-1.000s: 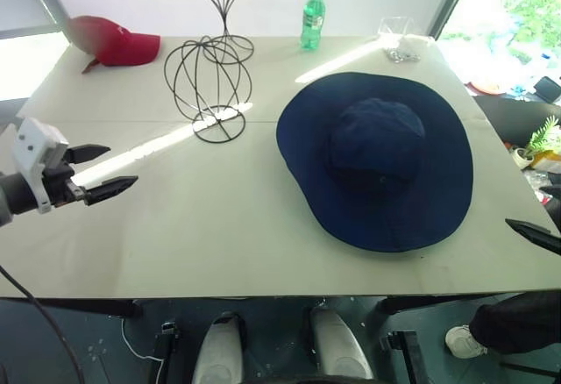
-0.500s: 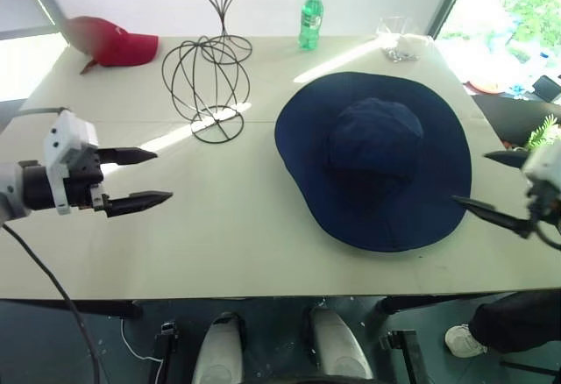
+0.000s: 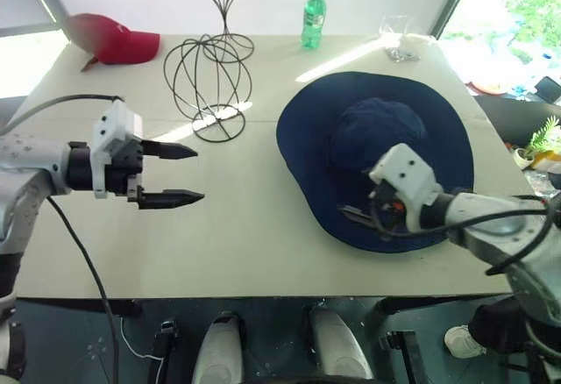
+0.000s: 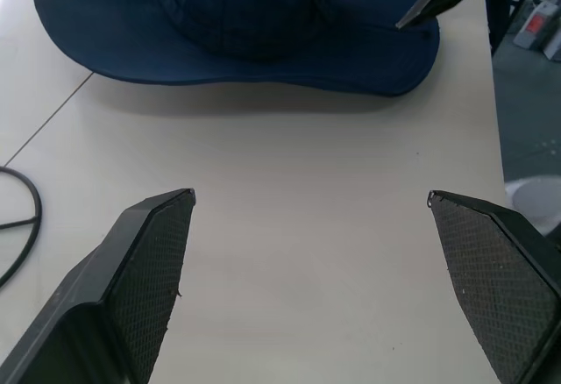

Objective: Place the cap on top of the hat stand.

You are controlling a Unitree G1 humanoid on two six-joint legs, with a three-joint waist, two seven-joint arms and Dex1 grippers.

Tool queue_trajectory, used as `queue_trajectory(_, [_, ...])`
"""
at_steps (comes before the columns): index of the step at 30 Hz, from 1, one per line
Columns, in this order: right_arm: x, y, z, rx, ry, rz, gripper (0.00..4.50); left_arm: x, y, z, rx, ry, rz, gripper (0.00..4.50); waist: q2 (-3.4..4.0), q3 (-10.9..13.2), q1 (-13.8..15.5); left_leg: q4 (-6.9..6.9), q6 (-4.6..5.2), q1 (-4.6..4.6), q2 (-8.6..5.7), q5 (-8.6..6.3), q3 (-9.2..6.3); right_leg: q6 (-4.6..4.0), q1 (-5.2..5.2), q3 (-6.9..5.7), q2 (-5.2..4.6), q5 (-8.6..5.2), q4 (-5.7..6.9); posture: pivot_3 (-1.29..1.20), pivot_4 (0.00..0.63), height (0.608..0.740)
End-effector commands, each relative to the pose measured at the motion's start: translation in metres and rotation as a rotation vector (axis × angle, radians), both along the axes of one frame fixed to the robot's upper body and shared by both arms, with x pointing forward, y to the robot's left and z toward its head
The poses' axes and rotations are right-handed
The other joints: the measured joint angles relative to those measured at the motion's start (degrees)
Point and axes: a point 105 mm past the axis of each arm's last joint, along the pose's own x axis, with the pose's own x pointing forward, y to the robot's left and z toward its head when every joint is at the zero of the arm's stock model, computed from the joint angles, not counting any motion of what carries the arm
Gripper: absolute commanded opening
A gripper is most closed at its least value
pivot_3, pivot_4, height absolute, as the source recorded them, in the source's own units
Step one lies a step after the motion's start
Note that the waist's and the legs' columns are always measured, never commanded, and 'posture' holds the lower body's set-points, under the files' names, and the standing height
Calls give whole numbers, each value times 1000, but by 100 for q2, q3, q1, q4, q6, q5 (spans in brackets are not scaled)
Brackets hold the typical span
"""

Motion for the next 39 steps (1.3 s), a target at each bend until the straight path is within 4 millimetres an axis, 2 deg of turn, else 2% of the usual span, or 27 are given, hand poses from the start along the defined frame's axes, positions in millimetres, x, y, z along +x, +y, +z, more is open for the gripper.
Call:
queue_trajectory(1, [1, 12, -1, 13, 4, -8, 4464, 1, -4, 6, 6, -37, -27, 4453, 0, 0, -1, 3, 0, -1, 0, 0, 0, 0, 0, 0, 0, 0, 0, 0, 150, 739])
queue_trajectory(4, [7, 18, -9, 29, 44, -20, 4464, 0, -5, 3, 3, -30, -39, 4453, 0, 0, -1, 9, 0, -5, 0, 0, 0, 0, 0, 0, 0, 1, 0, 0, 150, 739])
queue_trajectory(8, [2, 35, -18, 56, 97, 27, 4464, 0, -5, -2, 13, -29, -46, 4453, 0, 0, -2, 8, 0, -4, 0, 0, -2, 0, 1, 0, 1, 1, 3, 0, 150, 739])
queue_trajectory(13, [13, 34, -23, 9, 79, -8, 4464, 2, -6, 4, 6, -45, -44, 4453, 0, -1, -5, 9, 1, -5, 1, 1, -4, 1, 0, 0, 2, 1, 4, 0, 150, 739])
queue_trajectory(16, [22, 36, -34, -76, 27, -34, 4464, 2, -4, 5, 10, -48, -37, 4453, 0, -1, -7, 9, 1, -4, 1, 1, -4, 1, 0, 0, 3, 1, 4, 0, 150, 739])
queue_trajectory(20, [40, 18, -44, -301, -144, -114, 4464, 2, -3, 5, 12, -53, -32, 4453, 1, 0, -4, 8, 1, -5, 1, 1, -3, 0, -2, 0, 3, 0, 4, 0, 150, 739])
queue_trajectory(27, [39, -20, -44, -527, -297, -195, 4464, 4, -3, 7, 9, -60, -26, 4453, -2, -2, 23, 13, 1, -11, 0, 1, -3, 1, -4, 0, 2, 0, 4, 0, 150, 739])
queue_trajectory(31, [37, -37, -37, -596, -348, -233, 4464, 6, -5, 6, 7, -60, -27, 4453, -2, -2, 19, 15, 1, -11, 0, 1, -3, 0, -4, -1, 2, 0, 4, 0, 150, 739])
queue_trajectory(34, [43, -49, -33, -635, -379, -273, 4464, 8, -9, 6, 1, -64, -36, 4453, -2, -2, 16, 15, 1, -12, 0, 1, -3, 1, -4, 0, 2, 0, 4, 0, 150, 739])
queue_trajectory(39, [54, -49, -48, -555, -321, -342, 4464, 13, -13, 7, -10, -81, -44, 4453, -10, -7, -14, 14, 1, -9, 0, 1, -4, 1, -3, -1, 4, 1, 5, 0, 150, 739])
